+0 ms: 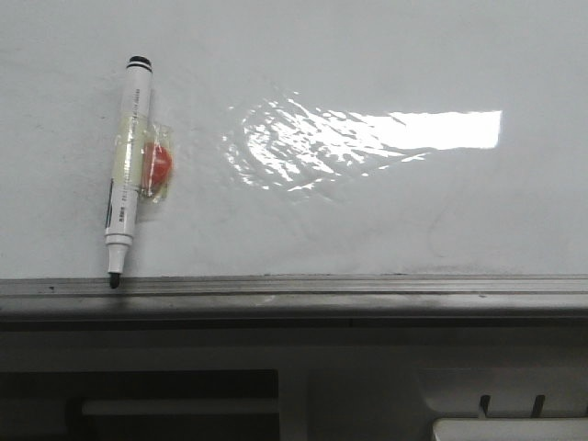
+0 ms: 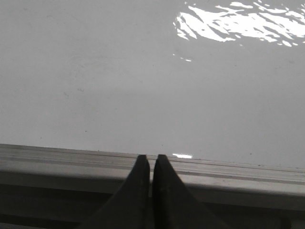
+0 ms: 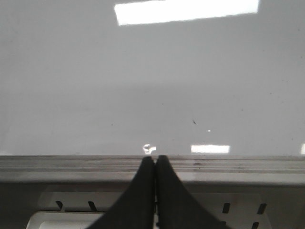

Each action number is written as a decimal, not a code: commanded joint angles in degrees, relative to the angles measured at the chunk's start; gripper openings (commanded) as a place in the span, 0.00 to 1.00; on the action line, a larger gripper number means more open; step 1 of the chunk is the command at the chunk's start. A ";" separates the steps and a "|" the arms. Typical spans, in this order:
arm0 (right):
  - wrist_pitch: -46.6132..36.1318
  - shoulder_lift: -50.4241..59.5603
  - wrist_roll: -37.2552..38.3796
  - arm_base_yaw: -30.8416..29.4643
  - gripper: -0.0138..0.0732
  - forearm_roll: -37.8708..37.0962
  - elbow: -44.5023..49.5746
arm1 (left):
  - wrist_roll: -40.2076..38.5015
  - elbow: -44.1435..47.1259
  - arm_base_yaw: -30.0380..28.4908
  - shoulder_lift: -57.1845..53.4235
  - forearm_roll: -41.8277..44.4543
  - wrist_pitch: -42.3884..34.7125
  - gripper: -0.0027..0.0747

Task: Write number 9 on whiteboard

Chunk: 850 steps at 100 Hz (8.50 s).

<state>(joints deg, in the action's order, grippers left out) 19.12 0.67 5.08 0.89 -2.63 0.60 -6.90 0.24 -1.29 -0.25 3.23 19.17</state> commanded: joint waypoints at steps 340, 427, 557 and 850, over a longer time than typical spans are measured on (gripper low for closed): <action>3.86 -15.76 -0.13 -0.37 0.08 7.36 -21.82 | 0.00 -18.08 0.79 11.46 -2.43 -14.33 0.50; 5.72 -15.76 -0.13 -0.37 0.08 6.95 -21.82 | -0.25 -19.53 44.84 49.49 -9.92 -35.27 0.54; 8.81 -19.39 -1.52 15.43 0.08 6.95 -23.47 | -3.36 -19.53 48.33 67.69 -11.46 -45.92 0.01; 12.14 -65.44 -13.23 30.41 0.08 22.06 -64.60 | -2.90 -19.53 41.17 45.21 10.97 -49.88 0.40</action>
<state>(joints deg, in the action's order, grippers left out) 32.90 -64.29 -8.35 32.67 19.45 -60.77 -9.28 -17.71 39.94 45.44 15.40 -26.58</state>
